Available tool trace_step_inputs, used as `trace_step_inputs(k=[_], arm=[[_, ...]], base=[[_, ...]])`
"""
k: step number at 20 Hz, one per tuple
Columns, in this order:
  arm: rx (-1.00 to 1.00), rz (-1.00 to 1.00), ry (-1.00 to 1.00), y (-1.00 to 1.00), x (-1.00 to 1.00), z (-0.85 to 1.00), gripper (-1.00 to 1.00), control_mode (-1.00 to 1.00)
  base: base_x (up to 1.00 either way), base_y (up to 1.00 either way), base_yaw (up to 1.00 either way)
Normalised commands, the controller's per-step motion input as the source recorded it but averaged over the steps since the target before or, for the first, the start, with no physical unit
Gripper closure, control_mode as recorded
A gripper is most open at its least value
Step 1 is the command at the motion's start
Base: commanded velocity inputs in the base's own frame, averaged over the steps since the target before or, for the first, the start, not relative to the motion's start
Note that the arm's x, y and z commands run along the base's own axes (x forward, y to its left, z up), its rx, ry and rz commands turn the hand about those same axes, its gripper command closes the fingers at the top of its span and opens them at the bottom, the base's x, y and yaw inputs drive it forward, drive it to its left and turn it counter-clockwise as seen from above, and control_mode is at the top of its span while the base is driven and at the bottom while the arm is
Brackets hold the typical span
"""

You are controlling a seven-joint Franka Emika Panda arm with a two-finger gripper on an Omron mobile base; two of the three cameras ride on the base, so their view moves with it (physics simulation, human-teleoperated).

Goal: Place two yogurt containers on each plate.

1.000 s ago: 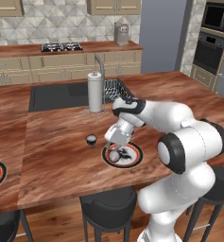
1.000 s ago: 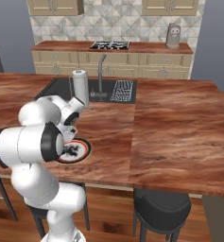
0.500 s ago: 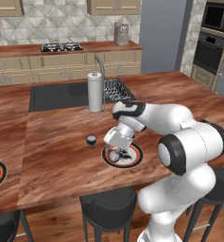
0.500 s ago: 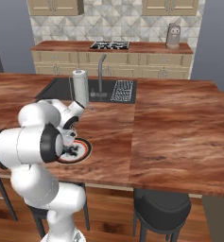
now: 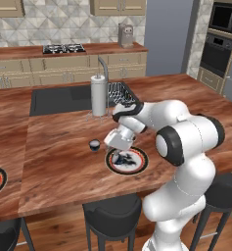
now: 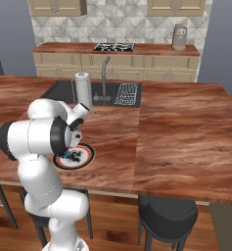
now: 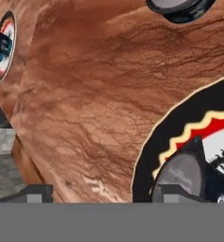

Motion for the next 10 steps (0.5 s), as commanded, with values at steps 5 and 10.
trace_step_inputs(k=[5, 10], arm=[[0.00, 0.00, 0.00, -0.45, -0.08, -0.22, -1.00, -1.00], [0.00, 0.00, -0.01, -0.46, -0.63, -0.27, -1.00, -1.00]], base=[[0.00, 0.00, 0.00], [0.00, 0.00, 0.00]])
